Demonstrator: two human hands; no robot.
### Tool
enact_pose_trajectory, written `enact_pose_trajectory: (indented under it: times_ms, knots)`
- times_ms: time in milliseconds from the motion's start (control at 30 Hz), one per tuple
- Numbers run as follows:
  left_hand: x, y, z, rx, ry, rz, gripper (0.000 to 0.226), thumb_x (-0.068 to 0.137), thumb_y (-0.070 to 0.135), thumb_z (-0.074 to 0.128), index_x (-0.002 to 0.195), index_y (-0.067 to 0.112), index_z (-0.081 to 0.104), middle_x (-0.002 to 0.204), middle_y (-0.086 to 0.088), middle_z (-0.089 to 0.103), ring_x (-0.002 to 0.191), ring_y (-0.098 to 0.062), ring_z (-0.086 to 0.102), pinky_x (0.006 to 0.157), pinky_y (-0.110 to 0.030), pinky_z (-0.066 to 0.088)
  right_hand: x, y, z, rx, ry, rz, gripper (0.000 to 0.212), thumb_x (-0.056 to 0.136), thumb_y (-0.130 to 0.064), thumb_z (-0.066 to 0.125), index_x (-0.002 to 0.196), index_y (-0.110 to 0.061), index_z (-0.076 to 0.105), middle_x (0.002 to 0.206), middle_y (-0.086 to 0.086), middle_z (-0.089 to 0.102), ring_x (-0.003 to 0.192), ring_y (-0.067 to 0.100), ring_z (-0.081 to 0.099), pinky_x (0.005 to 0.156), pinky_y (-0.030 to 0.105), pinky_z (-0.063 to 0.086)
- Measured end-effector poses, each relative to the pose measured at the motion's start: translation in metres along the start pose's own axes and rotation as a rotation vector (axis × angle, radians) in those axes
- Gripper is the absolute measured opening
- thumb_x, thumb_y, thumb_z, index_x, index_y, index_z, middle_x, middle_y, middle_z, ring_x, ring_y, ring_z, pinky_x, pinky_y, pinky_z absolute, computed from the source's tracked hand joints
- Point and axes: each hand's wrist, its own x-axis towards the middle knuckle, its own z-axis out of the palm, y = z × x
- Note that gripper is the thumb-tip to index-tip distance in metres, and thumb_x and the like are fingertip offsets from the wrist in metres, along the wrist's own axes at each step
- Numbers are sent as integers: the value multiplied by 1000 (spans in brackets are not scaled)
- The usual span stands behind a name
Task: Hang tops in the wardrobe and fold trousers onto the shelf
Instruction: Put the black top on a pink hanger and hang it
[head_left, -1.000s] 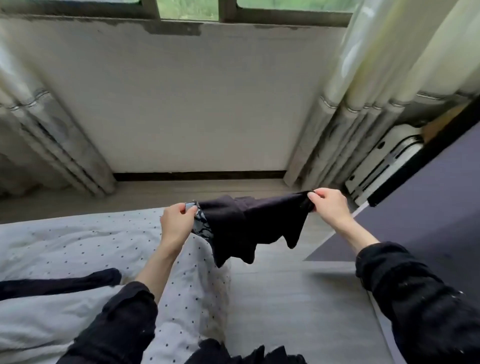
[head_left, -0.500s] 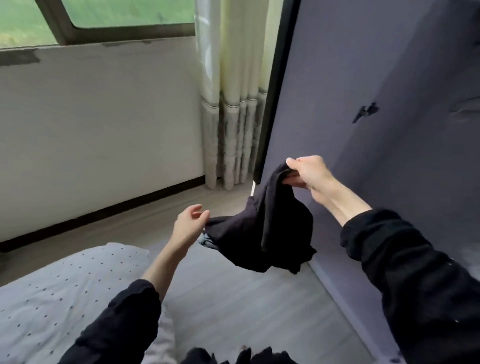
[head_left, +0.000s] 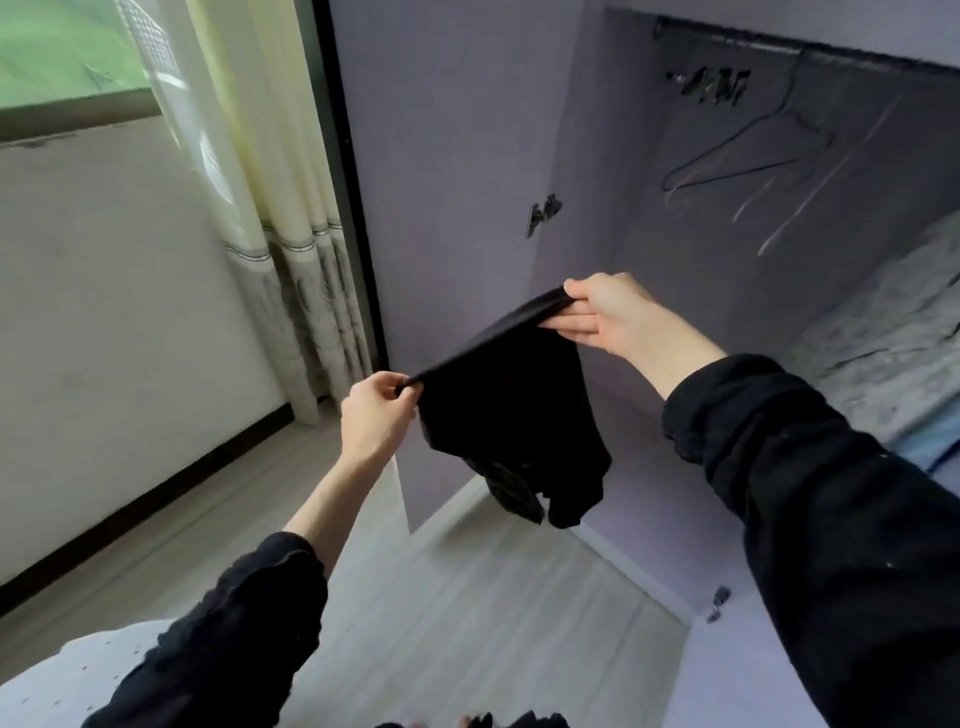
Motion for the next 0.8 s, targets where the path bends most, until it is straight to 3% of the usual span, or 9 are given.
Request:
enact_pose_trajectory:
  times_ms: [100,167,233,333,433,500,600,700,800]
  knots:
    - [4,11,0,-99,80,32,14,88,21,57,97,13,64,82,-5,71,78,-18,69,78,-27,48,-4,2,-6,268,-9,81,18,99,-5,38,112,-5,49,121,19,62,100,27,66,85,33,49]
    - [-3,3,9,-120,46,-6,18,88,28,60,101,16,58,89,-4,69,83,-19,66,74,-25,46,-7,1,-4,431,1,107,15,100,-4,37,108,-6,50,124,17,61,110,27,62,86,33,48]
    - [-15,-14,21,-32,-122,-77,32,86,35,64,110,15,56,98,-4,67,89,-20,64,71,-21,47,-8,-2,-1,497,11,119,13,100,-5,38,102,-6,51,126,17,60,111,27,62,82,33,48]
    - [-27,-43,39,124,-410,-145,54,81,38,70,124,9,55,112,-7,67,102,-21,63,88,-29,49,-7,-4,0,524,32,145,17,99,-4,39,89,-6,52,127,18,59,110,29,63,78,35,49]
    - [-32,-47,50,158,-548,-116,74,70,50,73,132,14,52,124,-4,62,110,-18,61,96,-36,48,-7,-5,3,574,3,174,15,99,-4,42,87,-4,52,129,19,57,113,31,61,84,37,49]
    - [-29,-41,57,156,-543,-82,80,67,54,71,135,18,48,131,-1,58,116,-18,57,100,-40,45,-8,-5,3,571,-24,183,12,97,-5,47,88,-2,54,129,19,57,115,33,59,88,39,47]
    - [-22,-28,66,200,-496,-8,72,79,45,69,140,21,40,138,0,50,126,-21,48,106,-45,37,-10,-8,1,484,-46,196,9,94,-6,55,88,-1,59,124,19,61,115,33,59,90,40,48]
    - [-16,-20,77,301,-473,43,70,82,42,66,142,26,34,142,3,46,130,-20,43,107,-45,32,-14,-12,0,425,-46,195,5,90,-6,60,90,-1,62,111,19,64,106,32,63,78,38,55]
    - [-15,-18,84,333,-438,44,83,82,38,67,148,28,18,152,4,28,137,-19,32,105,-49,26,-16,-19,-2,439,-47,168,6,89,-6,62,90,0,63,104,20,66,91,29,66,64,33,59]
